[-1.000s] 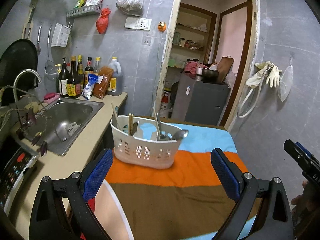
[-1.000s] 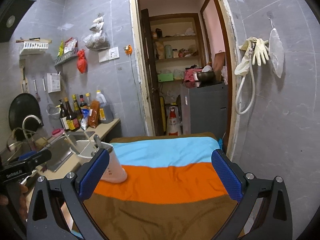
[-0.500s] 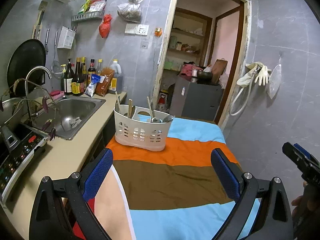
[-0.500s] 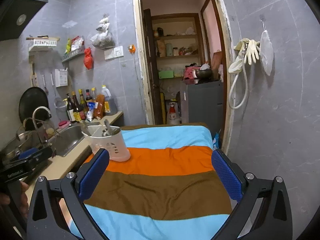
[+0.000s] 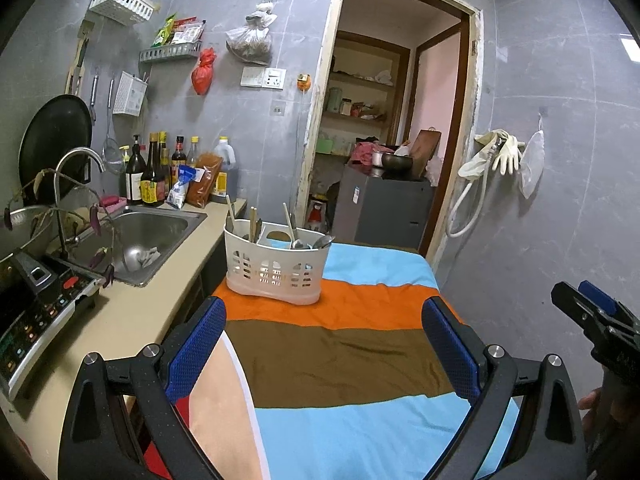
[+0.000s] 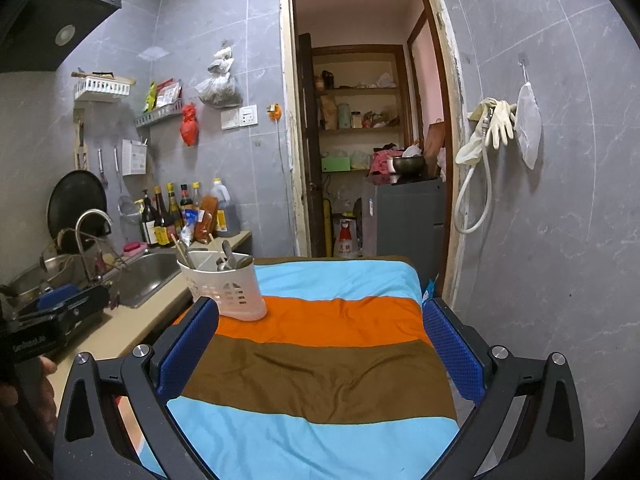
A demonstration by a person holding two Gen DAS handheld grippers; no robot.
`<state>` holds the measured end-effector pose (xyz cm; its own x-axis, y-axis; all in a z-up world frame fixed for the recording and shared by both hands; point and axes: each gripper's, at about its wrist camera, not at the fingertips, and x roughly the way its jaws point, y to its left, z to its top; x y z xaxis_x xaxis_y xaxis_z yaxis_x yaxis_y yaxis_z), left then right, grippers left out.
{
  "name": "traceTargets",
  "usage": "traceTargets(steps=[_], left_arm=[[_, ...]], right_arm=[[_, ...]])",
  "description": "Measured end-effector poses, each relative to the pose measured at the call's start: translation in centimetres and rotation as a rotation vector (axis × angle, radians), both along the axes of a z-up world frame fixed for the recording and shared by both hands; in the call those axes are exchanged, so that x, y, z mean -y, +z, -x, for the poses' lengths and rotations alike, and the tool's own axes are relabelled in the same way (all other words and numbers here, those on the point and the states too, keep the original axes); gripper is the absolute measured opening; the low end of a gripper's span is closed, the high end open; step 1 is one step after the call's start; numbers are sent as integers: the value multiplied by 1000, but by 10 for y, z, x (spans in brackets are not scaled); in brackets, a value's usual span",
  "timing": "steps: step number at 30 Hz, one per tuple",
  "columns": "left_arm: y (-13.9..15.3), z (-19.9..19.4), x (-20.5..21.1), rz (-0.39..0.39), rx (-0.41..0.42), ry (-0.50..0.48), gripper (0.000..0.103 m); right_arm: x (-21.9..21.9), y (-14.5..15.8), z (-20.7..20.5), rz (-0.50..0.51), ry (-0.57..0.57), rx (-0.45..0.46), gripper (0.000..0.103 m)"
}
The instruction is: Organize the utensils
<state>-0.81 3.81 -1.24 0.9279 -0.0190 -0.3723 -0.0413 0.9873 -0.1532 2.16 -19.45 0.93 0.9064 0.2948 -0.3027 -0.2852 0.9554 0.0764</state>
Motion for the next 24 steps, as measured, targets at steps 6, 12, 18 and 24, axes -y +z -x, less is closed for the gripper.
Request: traceTargets(steps=[6, 12, 18, 24], left_arm=[[-2, 1, 0, -1, -2, 1, 96], [-2, 2, -2, 2, 1, 8, 96], [-2, 2, -2, 3, 1, 9, 96], [-2, 1, -2, 3, -5, 6, 96]], right_arm=[[1, 0, 1, -4, -3, -7, 103], [2, -1, 1, -6, -5, -7, 103], [1, -1, 1, -9, -3, -12, 103], [1, -1, 1, -7, -5, -11, 103]])
